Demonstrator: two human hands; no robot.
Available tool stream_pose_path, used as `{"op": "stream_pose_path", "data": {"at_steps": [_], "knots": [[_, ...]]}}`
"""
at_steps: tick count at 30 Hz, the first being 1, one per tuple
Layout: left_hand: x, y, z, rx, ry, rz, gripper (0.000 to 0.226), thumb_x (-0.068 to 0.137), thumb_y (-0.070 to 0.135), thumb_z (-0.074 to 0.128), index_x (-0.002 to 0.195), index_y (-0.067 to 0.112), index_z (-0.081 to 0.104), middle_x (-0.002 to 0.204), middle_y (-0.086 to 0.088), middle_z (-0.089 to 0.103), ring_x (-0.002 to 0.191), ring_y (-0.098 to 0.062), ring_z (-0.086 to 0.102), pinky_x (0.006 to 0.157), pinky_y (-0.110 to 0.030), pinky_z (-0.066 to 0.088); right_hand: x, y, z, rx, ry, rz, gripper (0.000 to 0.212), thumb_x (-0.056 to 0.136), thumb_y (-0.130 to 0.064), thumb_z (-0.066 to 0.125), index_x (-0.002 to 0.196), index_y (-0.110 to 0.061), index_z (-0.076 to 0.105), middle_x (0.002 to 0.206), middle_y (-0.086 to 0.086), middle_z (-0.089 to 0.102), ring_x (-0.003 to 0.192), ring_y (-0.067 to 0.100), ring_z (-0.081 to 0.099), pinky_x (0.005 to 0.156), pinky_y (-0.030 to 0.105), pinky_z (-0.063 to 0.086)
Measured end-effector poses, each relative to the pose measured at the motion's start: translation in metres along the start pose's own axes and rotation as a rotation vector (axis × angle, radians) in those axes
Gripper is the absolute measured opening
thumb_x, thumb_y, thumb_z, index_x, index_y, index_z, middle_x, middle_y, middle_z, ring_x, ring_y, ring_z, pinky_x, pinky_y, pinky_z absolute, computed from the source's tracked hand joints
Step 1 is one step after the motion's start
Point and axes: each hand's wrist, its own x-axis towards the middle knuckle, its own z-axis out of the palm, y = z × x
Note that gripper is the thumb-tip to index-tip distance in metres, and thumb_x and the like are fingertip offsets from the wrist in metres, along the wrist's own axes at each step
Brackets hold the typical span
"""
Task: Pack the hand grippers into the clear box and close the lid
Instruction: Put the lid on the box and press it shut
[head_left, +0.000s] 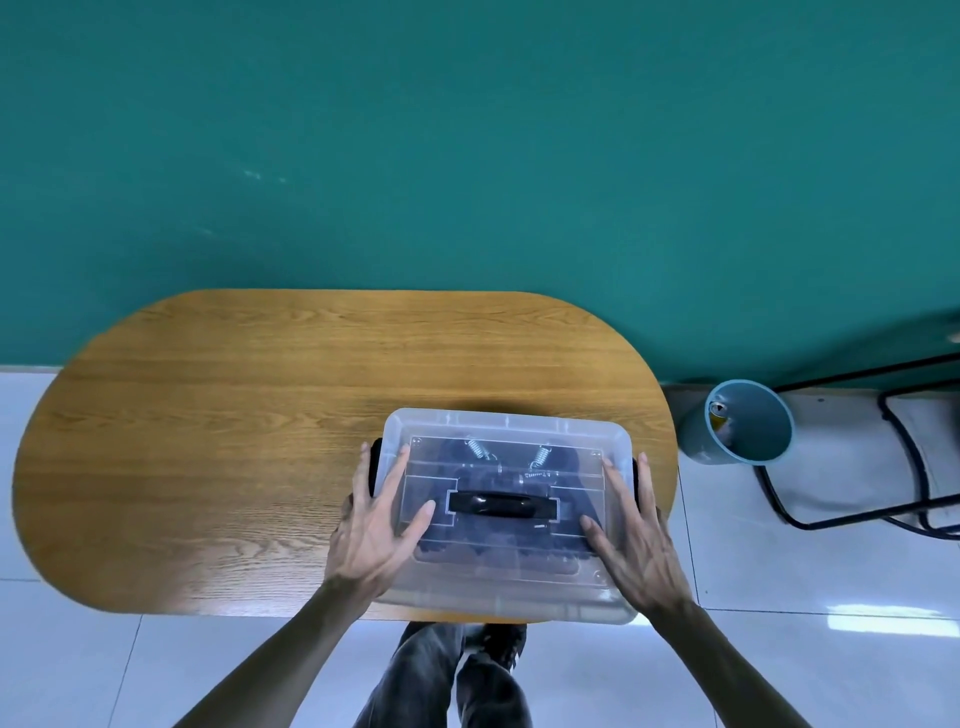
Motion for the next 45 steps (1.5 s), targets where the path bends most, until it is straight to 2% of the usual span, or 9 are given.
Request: {"op": "stream_pose_path", "data": {"at_steps": [7, 10, 12, 17, 21, 24, 27, 34, 45], "knots": [[0.002, -0.003, 0.001, -0.034, 0.0, 0.004, 0.077, 0.086, 0.079, 0.04, 0.15, 0.067, -0.003, 0.167, 0.013, -0.017, 0.122, -0.048, 0.058, 0.071, -0.058, 0.062, 0.006, 0.01, 0.0, -0.072, -0.013, -0.004, 0.079, 0.089, -0.073, 0.046, 0.154, -0.055, 0.006, 0.168, -0.007, -0.015, 0.149, 0.037, 0.023, 0.112, 0.056, 0.035], [0.001, -0.004, 0.002, -0.028, 0.025, 0.02, 0.075, 0.088, 0.077, 0.038, 0.152, 0.064, 0.0, 0.167, 0.005, -0.007, 0.11, -0.043, 0.064, 0.062, -0.05, 0.063, 0.004, 0.011, 0.003, -0.275, 0.059, 0.033, 0.077, 0.089, -0.078, 0.035, 0.156, -0.05, 0.011, 0.169, 0.005, -0.001, 0.112, 0.04, 0.047, 0.092, 0.051, 0.047], [0.0, -0.006, 0.005, 0.037, 0.055, 0.023, 0.071, 0.092, 0.077, 0.033, 0.154, 0.06, 0.004, 0.164, -0.006, 0.004, 0.109, -0.039, 0.06, 0.069, -0.047, 0.062, 0.002, 0.008, 0.004, -0.398, 0.116, 0.02, 0.076, 0.091, -0.077, 0.031, 0.158, -0.043, 0.017, 0.167, 0.012, 0.01, 0.094, 0.036, 0.048, 0.078, 0.047, 0.051], [-0.003, -0.007, 0.011, 0.271, 0.164, 0.017, 0.065, 0.095, 0.065, 0.032, 0.156, 0.045, 0.031, 0.153, -0.018, 0.029, 0.091, -0.029, 0.038, 0.074, -0.043, 0.047, -0.003, -0.004, 0.008, -0.483, 0.167, -0.023, 0.069, 0.098, -0.061, 0.037, 0.159, -0.041, 0.012, 0.168, 0.017, 0.005, 0.081, 0.034, 0.047, 0.069, 0.043, 0.05], [-0.007, -0.002, 0.013, 0.268, 0.131, 0.032, 0.066, 0.095, 0.063, 0.035, 0.157, 0.041, 0.032, 0.155, -0.018, 0.028, 0.095, -0.033, 0.045, 0.072, -0.047, 0.054, -0.001, -0.017, 0.014, -0.529, 0.177, -0.018, 0.061, 0.103, -0.055, 0.028, 0.16, -0.039, 0.012, 0.168, 0.016, -0.003, 0.083, 0.033, 0.048, 0.066, 0.04, 0.043], [-0.009, 0.001, 0.013, 0.252, 0.09, 0.041, 0.073, 0.092, 0.073, 0.029, 0.159, 0.049, 0.012, 0.169, -0.004, -0.003, 0.105, -0.034, 0.055, 0.058, -0.04, 0.06, -0.002, -0.027, 0.024, -0.524, 0.201, 0.039, 0.06, 0.102, -0.058, 0.029, 0.158, -0.037, 0.026, 0.169, 0.016, 0.002, 0.087, 0.035, 0.048, 0.07, 0.043, 0.046], [-0.008, 0.006, 0.015, 0.331, 0.111, 0.079, 0.077, 0.089, 0.081, 0.017, 0.156, 0.052, -0.006, 0.168, 0.005, -0.024, 0.088, -0.027, 0.054, 0.042, -0.026, 0.05, -0.004, -0.034, 0.033, -0.551, 0.199, 0.085, 0.061, 0.1, -0.062, 0.028, 0.157, -0.039, 0.028, 0.169, 0.014, 0.004, 0.097, 0.04, 0.047, 0.079, 0.047, 0.045], [-0.011, 0.014, 0.012, 0.369, 0.081, 0.041, 0.072, 0.094, 0.077, 0.003, 0.16, 0.046, 0.006, 0.171, -0.004, -0.011, 0.068, -0.021, 0.043, 0.031, -0.018, 0.029, -0.004, -0.042, 0.041, -0.564, 0.226, 0.135, 0.061, 0.101, -0.059, 0.029, 0.158, -0.043, 0.017, 0.169, 0.014, -0.001, 0.107, 0.048, 0.045, 0.088, 0.054, 0.043], [-0.01, 0.017, 0.013, 0.372, 0.062, 0.019, 0.067, 0.097, 0.075, 0.011, 0.159, 0.049, 0.011, 0.171, -0.008, -0.011, 0.07, -0.025, 0.049, 0.032, -0.024, 0.043, -0.003, -0.042, 0.046, -0.542, 0.255, 0.117, 0.059, 0.101, -0.05, 0.034, 0.158, -0.044, 0.016, 0.169, 0.014, 0.001, 0.11, 0.054, 0.045, 0.088, 0.058, 0.044]]}}
